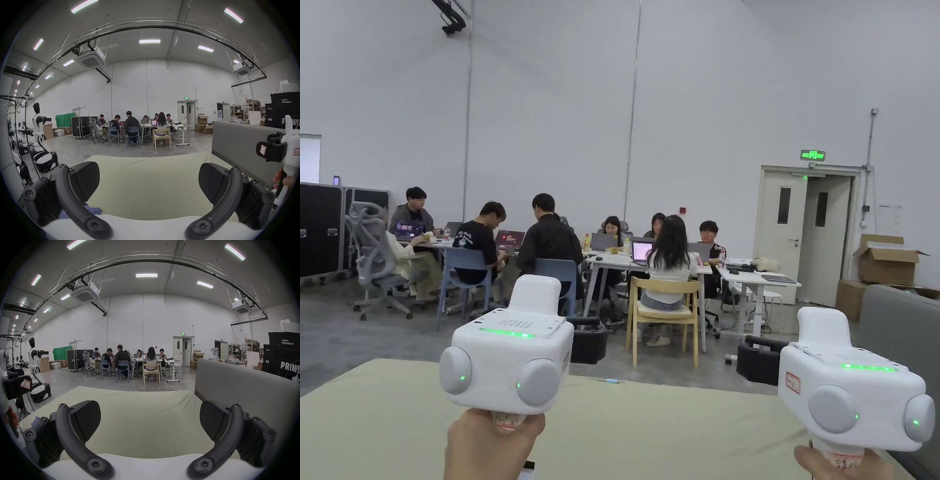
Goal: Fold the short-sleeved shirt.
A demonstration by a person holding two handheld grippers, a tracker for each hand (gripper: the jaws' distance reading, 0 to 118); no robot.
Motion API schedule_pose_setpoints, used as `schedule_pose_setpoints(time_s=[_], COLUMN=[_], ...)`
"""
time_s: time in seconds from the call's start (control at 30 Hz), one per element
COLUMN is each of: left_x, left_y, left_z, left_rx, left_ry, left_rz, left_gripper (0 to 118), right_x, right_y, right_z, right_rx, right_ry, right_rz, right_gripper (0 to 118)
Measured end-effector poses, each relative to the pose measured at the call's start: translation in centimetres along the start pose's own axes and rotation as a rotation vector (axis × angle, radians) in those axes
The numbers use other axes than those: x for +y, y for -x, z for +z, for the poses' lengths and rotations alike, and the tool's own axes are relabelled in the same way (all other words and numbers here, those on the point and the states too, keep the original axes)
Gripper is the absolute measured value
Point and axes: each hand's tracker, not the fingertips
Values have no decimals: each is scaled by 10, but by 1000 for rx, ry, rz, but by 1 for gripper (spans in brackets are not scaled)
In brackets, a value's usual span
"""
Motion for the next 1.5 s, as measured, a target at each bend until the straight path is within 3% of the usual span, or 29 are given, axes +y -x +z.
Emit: schedule_pose_setpoints(time_s=[0.6, 0.63, 0.67, 0.7, 0.73, 0.77, 0.8, 0.9, 1.07, 1.2, 1.37, 1.5], left_x=[5, 5, 4, 2, -1, -3, -5, -12, -15, -18, -22, -29], left_y=[1, -1, -4, -7, -9, -11, -11, -15, -19, -13, 30, 87], left_z=[1, 2, 3, 3, 0, 2, -1, -2, -12, -11, 2, 24], left_rx=[-65, -65, -52, -42, -7, 9, -30, -54, -76, -55, 45, 167], left_ry=[-26, -31, -40, -45, -44, -52, -26, -7, 19, 8, 17, 41], left_rz=[1, -32, -79, -122, -136, -122, -106, -117, -61, -80, -46, -66], left_gripper=[116, 97, 38, 0, 0, 0, 0, 0, 0, 0, 0, 0], right_x=[-3, -5, -6, -6, -8, -9, -11, -18, -27, -23, -26, -31], right_y=[-5, -5, -5, -5, -3, -2, -1, -11, -18, -11, 41, 111], right_z=[0, 1, 2, 3, 4, 3, 2, 2, 3, 0, -10, -16], right_rx=[12, 8, 10, 12, 5, -33, -115, -16, -54, -29, 84, 224], right_ry=[-24, -35, -35, -34, -41, -29, 11, 21, 4, 13, 24, 25], right_rz=[-11, -13, -11, -6, 4, 33, 61, 23, 23, -3, 15, 10], right_gripper=[118, 118, 106, 69, 14, 3, 3, 3, 3, 3, 3, 3])
